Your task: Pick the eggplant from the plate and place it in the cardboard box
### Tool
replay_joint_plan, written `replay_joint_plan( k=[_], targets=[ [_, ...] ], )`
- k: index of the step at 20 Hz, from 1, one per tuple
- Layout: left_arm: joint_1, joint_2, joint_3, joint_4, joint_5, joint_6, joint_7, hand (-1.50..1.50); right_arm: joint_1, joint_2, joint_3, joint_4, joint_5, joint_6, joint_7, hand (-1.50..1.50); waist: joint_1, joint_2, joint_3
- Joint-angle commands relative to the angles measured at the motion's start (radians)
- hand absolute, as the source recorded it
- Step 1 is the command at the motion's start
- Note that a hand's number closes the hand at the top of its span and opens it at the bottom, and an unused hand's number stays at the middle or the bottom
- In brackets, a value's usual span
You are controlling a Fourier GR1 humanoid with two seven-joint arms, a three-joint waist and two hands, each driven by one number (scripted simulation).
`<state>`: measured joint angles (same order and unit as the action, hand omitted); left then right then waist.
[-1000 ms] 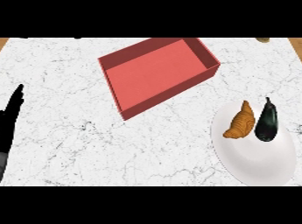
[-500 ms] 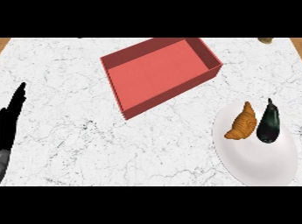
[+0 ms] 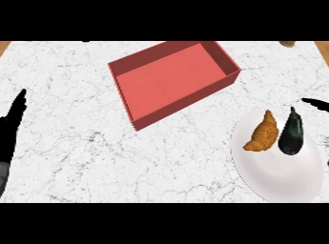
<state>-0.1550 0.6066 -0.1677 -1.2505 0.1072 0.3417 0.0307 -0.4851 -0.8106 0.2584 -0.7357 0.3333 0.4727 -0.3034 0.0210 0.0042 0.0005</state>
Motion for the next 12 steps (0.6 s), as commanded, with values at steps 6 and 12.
replay_joint_plan(
  k=[6, 12],
  targets=[
    [0.047, -0.034, 0.059, -0.055, -0.060, -0.042, 0.018, 0.00, -0.110, 0.096, -0.014, 0.191, 0.175, -0.031, -0.065, -1.50, -0.008, -0.002, 0.000],
    [0.128, -0.057, 0.090, -0.118, -0.108, -0.043, 0.004, 0.00, -0.076, 0.104, -0.073, 0.126, 0.169, 0.015, -0.050, -1.50, -0.012, -0.004, 0.000]
  ],
)
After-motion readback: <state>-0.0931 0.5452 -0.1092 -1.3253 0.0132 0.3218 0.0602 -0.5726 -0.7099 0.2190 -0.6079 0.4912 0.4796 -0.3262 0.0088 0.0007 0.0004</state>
